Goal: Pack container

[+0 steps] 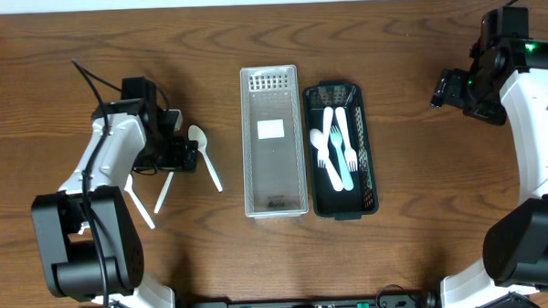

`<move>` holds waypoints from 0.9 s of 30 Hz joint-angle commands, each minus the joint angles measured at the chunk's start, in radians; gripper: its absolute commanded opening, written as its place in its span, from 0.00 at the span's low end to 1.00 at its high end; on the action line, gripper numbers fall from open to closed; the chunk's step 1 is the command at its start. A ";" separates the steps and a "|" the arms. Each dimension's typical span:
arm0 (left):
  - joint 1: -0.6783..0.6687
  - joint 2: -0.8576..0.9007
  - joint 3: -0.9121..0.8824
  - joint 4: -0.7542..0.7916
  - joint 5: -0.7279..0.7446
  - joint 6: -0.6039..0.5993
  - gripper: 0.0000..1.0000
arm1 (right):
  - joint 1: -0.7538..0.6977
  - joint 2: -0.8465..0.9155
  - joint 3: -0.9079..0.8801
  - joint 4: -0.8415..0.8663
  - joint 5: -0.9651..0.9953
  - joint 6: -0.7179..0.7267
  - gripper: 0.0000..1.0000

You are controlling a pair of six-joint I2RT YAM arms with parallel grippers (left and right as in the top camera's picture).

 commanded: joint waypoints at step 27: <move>0.038 0.186 -0.003 0.017 -0.062 -0.039 0.61 | -0.006 0.006 -0.006 0.006 -0.003 -0.013 0.85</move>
